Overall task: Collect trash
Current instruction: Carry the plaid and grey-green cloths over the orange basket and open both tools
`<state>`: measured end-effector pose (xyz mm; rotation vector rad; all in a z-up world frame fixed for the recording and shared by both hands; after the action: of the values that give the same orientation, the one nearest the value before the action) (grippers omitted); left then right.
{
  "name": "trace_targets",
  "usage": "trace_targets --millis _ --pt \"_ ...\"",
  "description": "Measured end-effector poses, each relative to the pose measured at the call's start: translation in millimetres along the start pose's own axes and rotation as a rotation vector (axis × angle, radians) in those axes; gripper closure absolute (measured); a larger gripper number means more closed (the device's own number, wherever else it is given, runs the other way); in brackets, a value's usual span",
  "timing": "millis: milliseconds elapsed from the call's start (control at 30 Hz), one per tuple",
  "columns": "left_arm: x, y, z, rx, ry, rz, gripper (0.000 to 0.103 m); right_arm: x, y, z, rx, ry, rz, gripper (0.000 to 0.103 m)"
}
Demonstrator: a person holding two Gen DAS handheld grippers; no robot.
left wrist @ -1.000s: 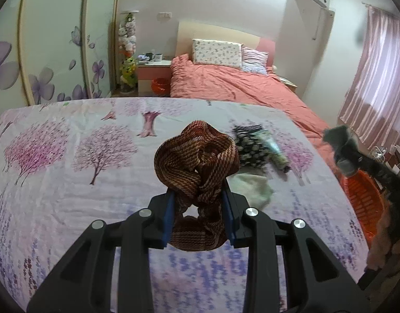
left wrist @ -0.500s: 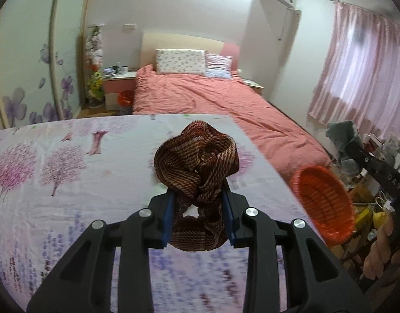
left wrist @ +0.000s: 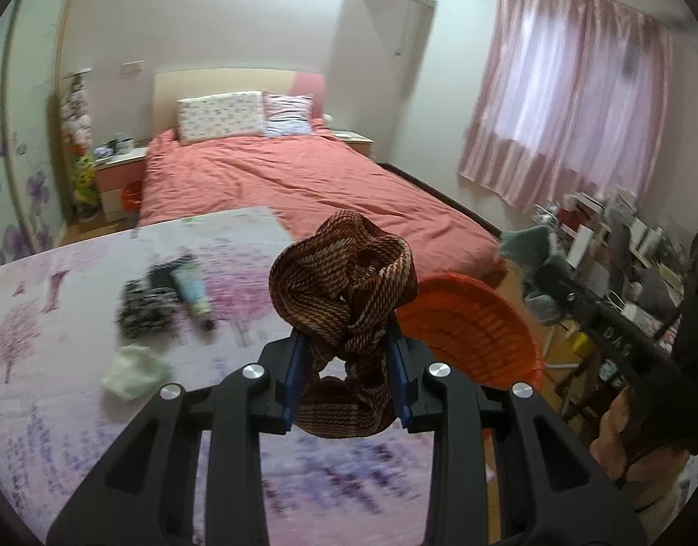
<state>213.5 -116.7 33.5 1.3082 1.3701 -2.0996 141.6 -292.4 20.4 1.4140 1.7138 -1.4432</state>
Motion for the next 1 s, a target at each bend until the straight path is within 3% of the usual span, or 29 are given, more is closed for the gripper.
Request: trace_targets --millis 433,567,633,700,767,1000 --pt "-1.4 85.0 104.0 0.173 0.103 -0.074 0.069 1.9 19.2 70.3 0.045 0.12 -0.015 0.093" --pt "5.0 120.5 117.0 0.179 0.117 -0.134 0.058 0.8 32.3 88.8 0.051 0.164 -0.028 0.092" --pt "11.1 138.8 118.9 0.156 0.124 -0.166 0.052 2.2 40.7 98.2 0.054 0.183 -0.049 0.082" --pt "16.2 152.1 116.5 0.136 0.121 -0.193 0.046 5.9 49.7 105.7 0.066 0.198 -0.076 0.061" --pt "20.1 160.2 108.6 0.122 0.106 -0.208 0.043 9.6 51.4 110.3 0.083 0.198 -0.085 0.052" --pt "26.8 163.5 76.5 0.077 0.074 -0.225 0.039 19.1 48.9 108.8 0.103 0.195 -0.1 0.046"
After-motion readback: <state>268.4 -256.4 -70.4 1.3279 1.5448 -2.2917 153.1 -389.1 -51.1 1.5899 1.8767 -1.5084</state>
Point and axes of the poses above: each gripper's, at about its wrist camera, not at the fingertips, and y roughly the way its jaws point, z to its right, x to its underside, the point moved 5 cm from there along y, roughly the way its jaws point, and after that the axes turned 3 degrees about y, right-handed, at the moved point
